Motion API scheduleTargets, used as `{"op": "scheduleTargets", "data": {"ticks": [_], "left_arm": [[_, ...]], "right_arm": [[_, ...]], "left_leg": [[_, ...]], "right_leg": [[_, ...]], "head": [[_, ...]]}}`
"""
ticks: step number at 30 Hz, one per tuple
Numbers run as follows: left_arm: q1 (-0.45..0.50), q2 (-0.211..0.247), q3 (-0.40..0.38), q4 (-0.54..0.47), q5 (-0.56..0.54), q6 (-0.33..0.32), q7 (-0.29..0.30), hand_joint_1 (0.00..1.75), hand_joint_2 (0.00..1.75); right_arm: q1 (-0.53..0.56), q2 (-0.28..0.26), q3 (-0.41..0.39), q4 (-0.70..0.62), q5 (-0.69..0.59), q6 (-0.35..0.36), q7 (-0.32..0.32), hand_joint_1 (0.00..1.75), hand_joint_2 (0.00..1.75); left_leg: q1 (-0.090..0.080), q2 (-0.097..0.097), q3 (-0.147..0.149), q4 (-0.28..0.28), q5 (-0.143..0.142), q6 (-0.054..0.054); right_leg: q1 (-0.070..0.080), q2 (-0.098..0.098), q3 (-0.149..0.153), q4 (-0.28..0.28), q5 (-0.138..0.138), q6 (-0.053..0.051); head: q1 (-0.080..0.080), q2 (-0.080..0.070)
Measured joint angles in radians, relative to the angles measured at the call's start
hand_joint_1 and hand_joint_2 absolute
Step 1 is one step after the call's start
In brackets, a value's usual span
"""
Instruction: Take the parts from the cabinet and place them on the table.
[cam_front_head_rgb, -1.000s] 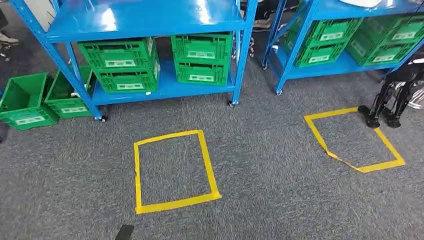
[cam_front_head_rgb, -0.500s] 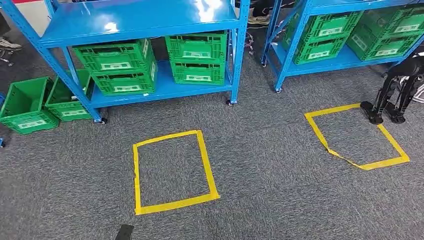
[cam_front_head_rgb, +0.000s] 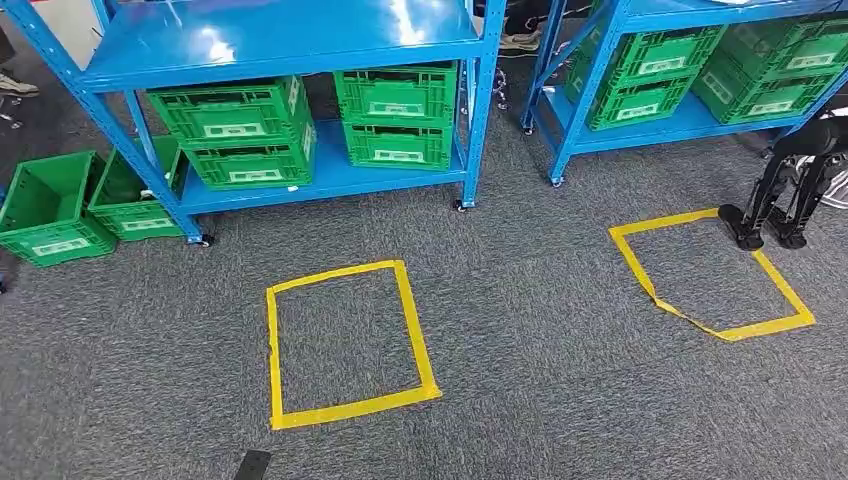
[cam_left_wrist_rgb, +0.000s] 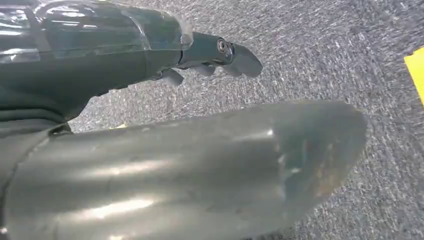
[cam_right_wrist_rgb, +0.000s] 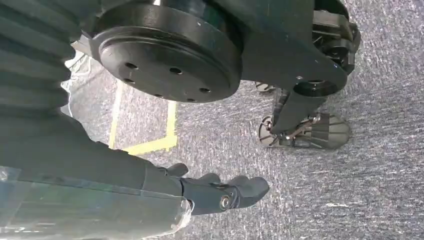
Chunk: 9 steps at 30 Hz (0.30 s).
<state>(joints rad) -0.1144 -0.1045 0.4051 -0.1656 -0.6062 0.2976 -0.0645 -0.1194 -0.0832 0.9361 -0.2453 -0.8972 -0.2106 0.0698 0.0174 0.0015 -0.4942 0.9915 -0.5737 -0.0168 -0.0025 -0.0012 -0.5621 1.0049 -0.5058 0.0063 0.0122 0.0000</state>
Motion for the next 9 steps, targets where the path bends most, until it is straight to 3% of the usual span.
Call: {"op": "scheduleTargets", "data": {"ticks": [9], "left_arm": [[0.001,0.000,-0.004,0.000,-0.017,-0.014,0.050,0.00,0.00]], "right_arm": [[0.000,0.001,0.000,0.003,-0.004,0.022,0.047,0.00,1.75]], "left_leg": [[0.000,0.000,0.000,0.000,-0.001,0.001]], "right_leg": [[0.000,0.000,0.001,-0.002,0.001,0.001]], "head": [[0.000,0.000]]}}
